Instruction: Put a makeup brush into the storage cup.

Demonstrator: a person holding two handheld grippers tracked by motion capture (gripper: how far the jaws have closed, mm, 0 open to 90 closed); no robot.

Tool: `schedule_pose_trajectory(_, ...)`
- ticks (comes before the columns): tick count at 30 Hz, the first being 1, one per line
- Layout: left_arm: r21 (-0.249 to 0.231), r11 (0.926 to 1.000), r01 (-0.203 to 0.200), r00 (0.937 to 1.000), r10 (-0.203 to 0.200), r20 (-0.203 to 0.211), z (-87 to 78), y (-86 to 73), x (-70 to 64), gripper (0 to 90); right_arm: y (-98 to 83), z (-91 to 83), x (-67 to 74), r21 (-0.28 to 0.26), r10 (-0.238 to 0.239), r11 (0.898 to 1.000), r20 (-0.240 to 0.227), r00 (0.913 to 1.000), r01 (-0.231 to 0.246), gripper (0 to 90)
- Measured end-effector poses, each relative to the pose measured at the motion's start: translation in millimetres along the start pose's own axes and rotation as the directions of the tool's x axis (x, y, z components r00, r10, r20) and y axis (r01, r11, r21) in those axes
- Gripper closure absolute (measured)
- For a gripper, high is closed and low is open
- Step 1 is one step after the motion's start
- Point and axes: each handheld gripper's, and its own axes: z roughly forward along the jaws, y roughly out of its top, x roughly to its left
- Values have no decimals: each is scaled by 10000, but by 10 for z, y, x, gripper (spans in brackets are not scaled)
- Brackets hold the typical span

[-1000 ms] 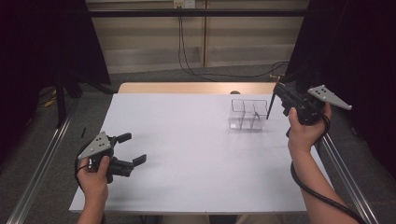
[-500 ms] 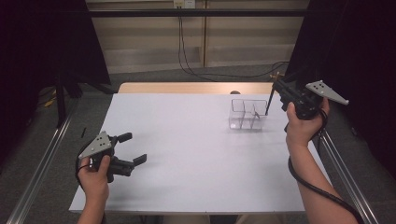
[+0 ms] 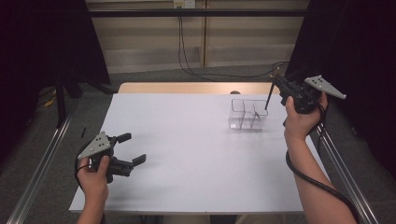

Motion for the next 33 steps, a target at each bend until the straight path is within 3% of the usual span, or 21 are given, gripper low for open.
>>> schedule_pose_trajectory(10,71,10000,-5,10000,5,23,16,-8,9,0,8,81,-28,80,-175,9998,60,9998,175,847)
schedule_pose_trajectory(33,27,10000,6,10000,-6,-16,-1,-13,19,0,-173,245,-191,574,-304,9979,353,9989,283,847)
